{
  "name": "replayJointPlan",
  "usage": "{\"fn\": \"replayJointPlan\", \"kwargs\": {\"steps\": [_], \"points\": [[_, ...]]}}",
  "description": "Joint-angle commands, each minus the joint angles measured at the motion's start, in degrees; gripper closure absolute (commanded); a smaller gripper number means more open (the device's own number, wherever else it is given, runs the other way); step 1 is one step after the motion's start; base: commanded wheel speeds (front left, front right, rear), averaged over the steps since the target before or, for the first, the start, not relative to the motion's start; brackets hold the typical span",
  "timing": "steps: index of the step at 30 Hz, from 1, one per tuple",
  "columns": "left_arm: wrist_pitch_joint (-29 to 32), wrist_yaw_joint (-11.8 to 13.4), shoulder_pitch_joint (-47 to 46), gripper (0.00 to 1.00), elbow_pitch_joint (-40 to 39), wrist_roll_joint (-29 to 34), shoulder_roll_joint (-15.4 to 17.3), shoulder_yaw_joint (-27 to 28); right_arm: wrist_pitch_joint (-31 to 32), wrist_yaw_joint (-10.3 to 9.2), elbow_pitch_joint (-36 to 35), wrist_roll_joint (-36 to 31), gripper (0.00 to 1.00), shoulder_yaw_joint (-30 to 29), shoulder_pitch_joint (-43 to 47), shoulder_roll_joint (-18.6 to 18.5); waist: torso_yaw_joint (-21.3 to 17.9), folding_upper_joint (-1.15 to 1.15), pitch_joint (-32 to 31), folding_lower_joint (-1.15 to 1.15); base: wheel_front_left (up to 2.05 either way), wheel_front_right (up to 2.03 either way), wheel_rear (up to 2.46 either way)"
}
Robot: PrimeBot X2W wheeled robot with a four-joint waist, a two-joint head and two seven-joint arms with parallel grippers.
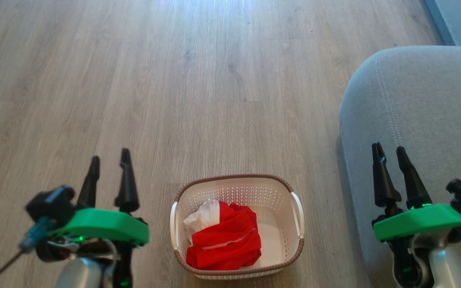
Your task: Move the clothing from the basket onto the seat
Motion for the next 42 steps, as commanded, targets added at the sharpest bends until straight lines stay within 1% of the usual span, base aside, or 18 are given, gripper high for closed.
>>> {"fn": "replayJointPlan", "kwargs": {"steps": [1,9,12,15,17,20,24,26,29,33,37,40,42], "points": [[-0.9,1.0,-3.7,0.0,-3.0,1.9,1.1,0.1,-0.8,0.02,-2.6,-1.7,0.0,1.2,-3.5,-0.5,0.0,0.0,0.0,0.0,0.0,0.0,0.0],[-2.3,11.9,-5.9,0.0,-4.3,7.5,6.1,-10.2,-2.1,0.02,-3.1,-7.2,0.0,2.2,-3.6,-0.5,0.1,0.0,-0.1,0.0,0.0,0.0,0.0],[-2.8,15.6,-6.7,0.0,-5.0,9.0,7.4,-13.0,-2.6,0.02,-3.3,-8.7,0.0,2.5,-3.6,-0.6,0.0,0.0,-0.1,0.0,0.0,0.0,0.0],[-3.3,18.9,-7.3,0.0,-6.2,9.9,7.8,-14.4,-3.1,0.02,-3.4,-9.6,0.0,2.5,-3.6,-0.6,0.0,0.0,-0.1,0.0,0.0,0.0,0.0],[-3.6,20.6,-7.4,0.0,-7.2,10.2,7.7,-14.6,-3.5,0.02,-3.4,-10.5,0.0,2.7,-3.7,-0.6,-0.1,0.0,-0.1,0.0,0.0,0.0,0.0],[-4.1,21.0,-7.5,0.0,-8.3,11.4,7.7,-15.2,-4.0,0.02,-3.4,-11.8,0.0,2.6,-3.8,-0.6,-0.1,0.0,0.0,0.0,0.0,0.0,0.0],[-4.9,18.8,-6.7,0.0,-9.2,12.9,6.3,-14.6,-4.8,0.02,-3.2,-14.7,0.0,3.0,-3.7,-0.6,-0.2,0.0,0.1,0.0,0.0,0.0,0.0],[-5.3,16.9,-6.1,0.0,-9.3,13.4,5.4,-13.5,-5.2,0.02,-3.2,-15.8,0.0,3.1,-3.7,-0.6,-0.2,0.0,0.2,0.0,0.0,0.0,0.0],[-5.8,13.3,-5.1,0.0,-9.3,14.7,3.8,-11.1,-5.7,0.02,-3.2,-17.6,0.0,3.5,-3.7,-0.6,-0.2,0.0,0.3,0.0,0.0,0.0,0.0],[-6.4,7.6,-3.7,0.0,-9.3,17.0,1.1,-7.7,-6.3,0.02,-3.2,-19.9,0.0,3.9,-3.8,-0.6,-0.5,0.0,0.7,0.0,0.0,0.0,0.0],[-7.1,0.3,-2.4,0.0,-8.9,18.2,-1.5,-3.7,-7.0,0.02,-3.0,-21.6,0.0,3.8,-3.9,-0.6,-1.2,0.0,1.8,0.0,0.0,0.0,0.0],[-7.6,-5.1,-2.2,0.0,-8.1,19.3,-2.6,-0.9,-7.5,0.02,-3.0,-23.2,0.0,3.8,-4.4,-0.6,-1.8,0.0,4.3,0.0,0.0,0.0,0.0],[-8.0,-7.9,-2.7,0.0,-7.5,20.4,-3.0,0.6,-7.9,0.02,-3.1,-24.4,0.0,3.7,-5.0,-0.6,-2.2,0.0,6.3,0.0,0.0,0.0,0.0]]}}
